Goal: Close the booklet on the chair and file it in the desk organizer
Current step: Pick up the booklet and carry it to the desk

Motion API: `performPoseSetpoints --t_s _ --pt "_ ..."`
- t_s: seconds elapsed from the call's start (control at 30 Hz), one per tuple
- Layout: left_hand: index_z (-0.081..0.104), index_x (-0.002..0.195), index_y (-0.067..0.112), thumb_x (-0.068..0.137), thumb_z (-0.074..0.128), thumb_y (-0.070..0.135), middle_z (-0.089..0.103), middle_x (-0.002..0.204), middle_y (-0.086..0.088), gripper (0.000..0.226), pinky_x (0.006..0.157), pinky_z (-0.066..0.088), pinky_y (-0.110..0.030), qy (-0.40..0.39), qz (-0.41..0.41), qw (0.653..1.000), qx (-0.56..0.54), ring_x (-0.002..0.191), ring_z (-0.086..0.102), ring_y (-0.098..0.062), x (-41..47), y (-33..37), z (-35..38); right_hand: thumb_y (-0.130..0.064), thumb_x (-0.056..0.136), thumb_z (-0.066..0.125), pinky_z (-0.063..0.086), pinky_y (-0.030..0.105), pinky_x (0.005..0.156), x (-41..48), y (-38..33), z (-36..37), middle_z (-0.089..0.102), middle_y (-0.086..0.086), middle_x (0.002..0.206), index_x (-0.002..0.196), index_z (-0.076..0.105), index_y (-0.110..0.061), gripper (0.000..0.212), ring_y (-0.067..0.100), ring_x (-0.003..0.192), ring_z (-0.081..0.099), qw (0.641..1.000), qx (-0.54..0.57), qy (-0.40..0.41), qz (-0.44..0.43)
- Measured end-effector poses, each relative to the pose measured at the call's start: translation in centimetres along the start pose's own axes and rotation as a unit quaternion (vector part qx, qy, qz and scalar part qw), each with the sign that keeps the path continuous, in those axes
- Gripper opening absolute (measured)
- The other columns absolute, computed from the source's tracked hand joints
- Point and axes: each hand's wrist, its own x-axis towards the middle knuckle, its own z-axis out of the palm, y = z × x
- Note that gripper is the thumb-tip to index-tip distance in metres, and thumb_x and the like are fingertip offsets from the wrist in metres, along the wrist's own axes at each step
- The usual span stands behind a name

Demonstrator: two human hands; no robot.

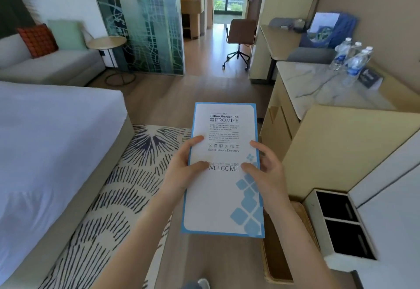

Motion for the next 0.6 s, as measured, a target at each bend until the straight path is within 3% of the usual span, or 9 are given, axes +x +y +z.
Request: performPoseSetpoints --t_s 0.13,0.23,0.6 --pt "0.062 0.123 0.029 0.072 0.069 0.003 0.065 0.129 -0.011 0.058 0.089 0.056 -0.052 -0.028 0.001 1.0 0.01 0.11 0.066 -0.034 12.1 1.9 0.9 0.004 0.083 0.071 0.059 0.026 0.068 10.7 -1.4 1.0 0.076 -0.008 0.101 0.116 0.065 -0.032 0.049 0.013 0.09 0.073 1.0 -0.001 0.022 -0.02" --pt "0.063 0.121 0.033 0.072 0.071 0.005 0.069 0.123 -0.007 0.057 0.081 0.059 -0.046 -0.047 -0.009 0.999 0.012 0.104 0.069 -0.032 20.5 1.7 2.2 0.003 0.081 0.072 0.058 0.026 0.067 18.4 -1.4 0.8 0.076 -0.006 0.1 0.114 0.066 -0.037 0.052 0.014 0.088 0.073 0.999 -0.005 0.044 -0.024" --pt "0.064 0.119 0.034 0.072 0.07 0.003 0.071 0.118 -0.002 0.056 0.072 0.058 -0.035 -0.049 -0.003 0.999 0.019 0.101 0.071 -0.027 54.0 -0.1 8.5 0.006 0.083 0.068 0.059 0.049 0.084 52.1 0.3 -0.7 0.076 0.0 0.104 0.116 0.065 -0.032 0.05 0.025 0.097 0.072 0.999 0.018 0.051 0.002"
